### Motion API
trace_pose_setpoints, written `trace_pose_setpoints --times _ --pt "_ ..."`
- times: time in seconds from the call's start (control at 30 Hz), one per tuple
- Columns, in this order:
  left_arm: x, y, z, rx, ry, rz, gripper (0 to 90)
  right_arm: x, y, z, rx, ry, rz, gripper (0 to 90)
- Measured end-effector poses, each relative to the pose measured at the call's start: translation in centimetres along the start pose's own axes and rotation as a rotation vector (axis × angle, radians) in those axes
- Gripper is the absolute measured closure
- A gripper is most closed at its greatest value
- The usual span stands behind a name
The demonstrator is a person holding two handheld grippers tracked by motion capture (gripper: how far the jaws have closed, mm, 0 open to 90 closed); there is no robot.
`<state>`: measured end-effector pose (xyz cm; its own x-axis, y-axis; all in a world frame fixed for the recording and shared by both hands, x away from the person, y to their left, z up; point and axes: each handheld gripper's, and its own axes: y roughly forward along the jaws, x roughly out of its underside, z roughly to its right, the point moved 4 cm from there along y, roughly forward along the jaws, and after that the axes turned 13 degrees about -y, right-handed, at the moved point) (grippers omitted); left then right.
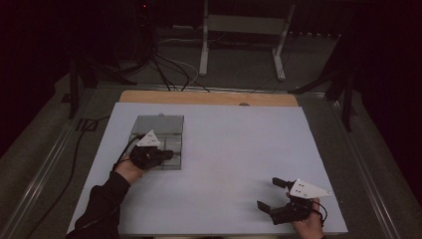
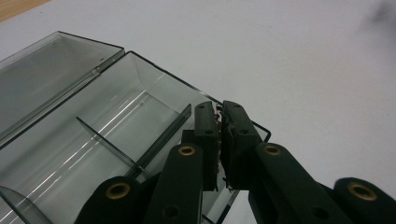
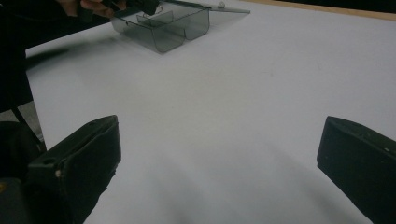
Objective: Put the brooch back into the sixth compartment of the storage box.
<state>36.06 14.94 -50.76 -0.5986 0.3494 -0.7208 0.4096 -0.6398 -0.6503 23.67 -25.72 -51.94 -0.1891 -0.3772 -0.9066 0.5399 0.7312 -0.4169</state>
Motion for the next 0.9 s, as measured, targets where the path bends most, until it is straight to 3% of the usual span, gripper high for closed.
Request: trace_pose_setpoints --times 0.43,0.8,0.9 --pt "0.3 0.7 0.3 -0.048 -0.006 -0.057 87.1 0.1 0.1 0.0 -0.001 0.0 -0.006 0.0" --pt "0.3 1.1 0.6 -0.121 0.033 -0.096 87.0 0.1 0.1 0.0 0.004 -0.003 -0.007 0.0" --pt "0.2 1.1 0.6 -0.118 0.032 -0.088 87.0 0.0 0.0 0.0 0.005 -0.001 -0.005 0.0"
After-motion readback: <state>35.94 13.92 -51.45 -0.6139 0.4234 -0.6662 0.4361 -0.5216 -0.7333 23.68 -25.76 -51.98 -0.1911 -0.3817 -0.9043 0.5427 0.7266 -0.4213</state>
